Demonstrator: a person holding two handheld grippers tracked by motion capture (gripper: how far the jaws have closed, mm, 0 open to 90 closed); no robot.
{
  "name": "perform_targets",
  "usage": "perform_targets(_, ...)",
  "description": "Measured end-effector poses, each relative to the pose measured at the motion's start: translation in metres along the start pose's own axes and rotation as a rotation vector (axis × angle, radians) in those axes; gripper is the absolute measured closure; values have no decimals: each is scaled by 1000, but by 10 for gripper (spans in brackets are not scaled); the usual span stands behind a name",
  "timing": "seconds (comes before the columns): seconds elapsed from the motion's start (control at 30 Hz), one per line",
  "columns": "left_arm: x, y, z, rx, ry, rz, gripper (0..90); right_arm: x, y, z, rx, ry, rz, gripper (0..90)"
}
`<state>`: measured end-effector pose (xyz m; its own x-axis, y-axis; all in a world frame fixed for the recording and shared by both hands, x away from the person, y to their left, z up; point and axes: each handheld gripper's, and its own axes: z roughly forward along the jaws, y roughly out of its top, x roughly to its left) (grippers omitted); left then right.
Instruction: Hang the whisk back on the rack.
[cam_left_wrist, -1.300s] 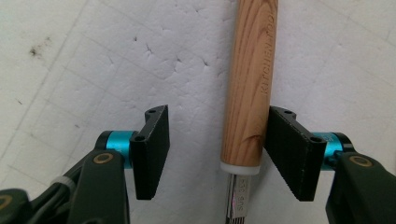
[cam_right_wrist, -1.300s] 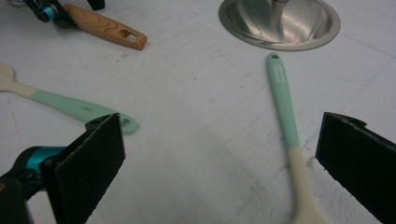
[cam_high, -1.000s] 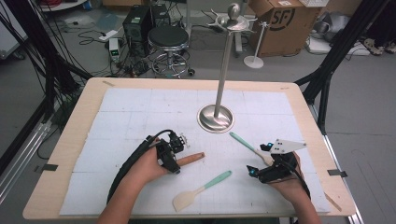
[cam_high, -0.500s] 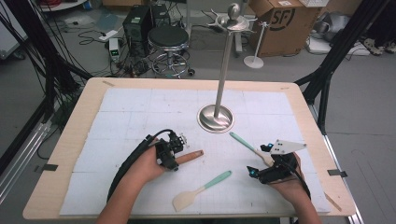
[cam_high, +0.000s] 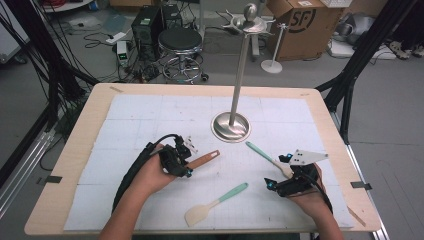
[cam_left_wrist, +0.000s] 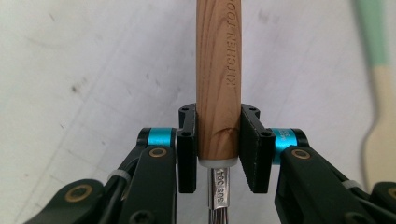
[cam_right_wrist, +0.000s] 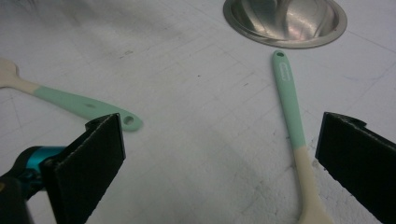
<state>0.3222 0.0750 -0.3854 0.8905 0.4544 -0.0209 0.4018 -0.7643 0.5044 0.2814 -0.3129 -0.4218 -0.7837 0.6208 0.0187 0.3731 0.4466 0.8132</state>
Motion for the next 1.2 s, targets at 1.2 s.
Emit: perform_targets(1.2,7,44,-76,-508,-65,-78,708,0,1,0,-13,3,-3,3)
